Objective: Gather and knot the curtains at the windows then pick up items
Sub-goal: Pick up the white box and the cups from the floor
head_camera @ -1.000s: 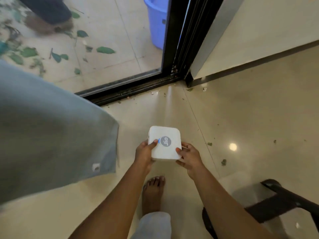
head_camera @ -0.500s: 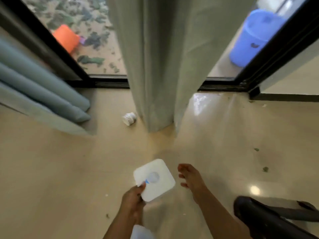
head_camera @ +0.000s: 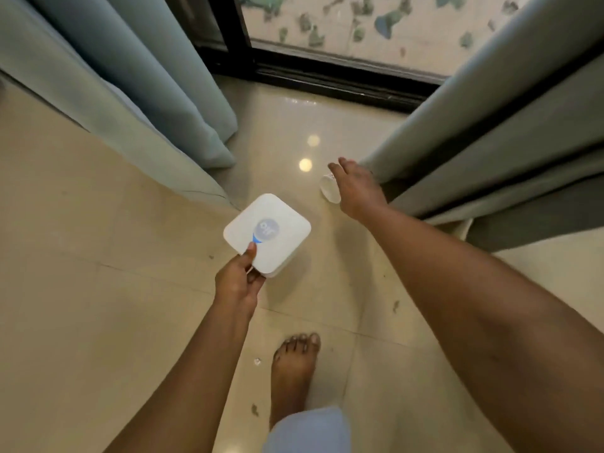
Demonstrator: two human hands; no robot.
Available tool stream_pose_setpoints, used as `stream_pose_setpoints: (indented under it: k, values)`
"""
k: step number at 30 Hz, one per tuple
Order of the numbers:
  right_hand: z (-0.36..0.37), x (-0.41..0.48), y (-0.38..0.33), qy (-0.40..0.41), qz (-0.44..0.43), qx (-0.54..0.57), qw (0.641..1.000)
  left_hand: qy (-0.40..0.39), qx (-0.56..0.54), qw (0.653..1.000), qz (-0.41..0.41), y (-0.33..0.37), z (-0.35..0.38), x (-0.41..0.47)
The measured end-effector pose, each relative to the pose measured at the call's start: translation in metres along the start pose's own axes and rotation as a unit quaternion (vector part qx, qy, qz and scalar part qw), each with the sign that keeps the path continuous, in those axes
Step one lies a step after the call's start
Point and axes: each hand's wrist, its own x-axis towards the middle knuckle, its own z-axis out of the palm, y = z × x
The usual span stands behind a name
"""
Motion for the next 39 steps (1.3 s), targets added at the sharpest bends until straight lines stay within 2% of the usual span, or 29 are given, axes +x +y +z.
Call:
stream_pose_setpoints:
  k: [3,7,9,11,13,14,16,19,22,25,29,33,36,39]
  values:
    - [0.020,0.032,0.009,-0.065,-0.061,-0.150,0.985,-0.003,0.009,1.000,-0.005,0.011,-0.005,0.022]
    - [0.027,0.037,0.005,-0.005,-0.103,-0.213,0.972,-0.014,0.029,0.999,0.000,0.015,-0.011,0.029]
    - [0.024,0.018,0.000,-0.018,-0.041,-0.126,0.991,-0.011,0.048,0.999,0.003,0.015,-0.014,0.018]
    - [0.021,-0.021,-0.005,-0.023,0.066,0.087,0.994,-0.006,0.057,0.998,0.002,0.013,-0.016,-0.004]
    - [0.011,-0.078,-0.012,0.018,0.138,0.288,0.947,-0.004,0.063,0.998,0.001,0.008,-0.015,-0.039]
    - [0.001,-0.112,-0.015,0.037,0.155,0.352,0.922,-0.005,0.072,0.997,0.001,0.005,-0.012,-0.060]
    - [-0.022,-0.182,-0.017,0.086,0.187,0.421,0.883,-0.017,0.103,0.995,0.003,-0.007,-0.007,-0.107]
    - [-0.065,-0.295,-0.004,0.163,0.252,0.469,0.831,-0.060,0.154,0.986,0.001,-0.034,0.004,-0.184]
    - [-0.116,-0.407,0.021,0.226,0.306,0.467,0.798,-0.110,0.199,0.974,0.002,-0.074,0.017,-0.266]
    - [-0.169,-0.516,0.049,0.283,0.346,0.453,0.771,-0.187,0.272,0.944,0.006,-0.125,0.039,-0.356]
    - [-0.250,-0.656,0.081,0.371,0.378,0.466,0.709,-0.296,0.306,0.905,0.008,-0.187,0.083,-0.487]
    - [-0.309,-0.784,0.103,0.465,0.398,0.404,0.680,-0.403,0.305,0.863,0.021,-0.228,0.125,-0.608]
    - [-0.322,-0.861,0.126,0.515,0.449,0.387,0.619,-0.446,0.324,0.834,0.009,-0.262,0.147,-0.677]
    - [-0.312,-0.915,0.153,0.544,0.508,0.364,0.559,-0.438,0.388,0.810,0.005,-0.309,0.160,-0.722]
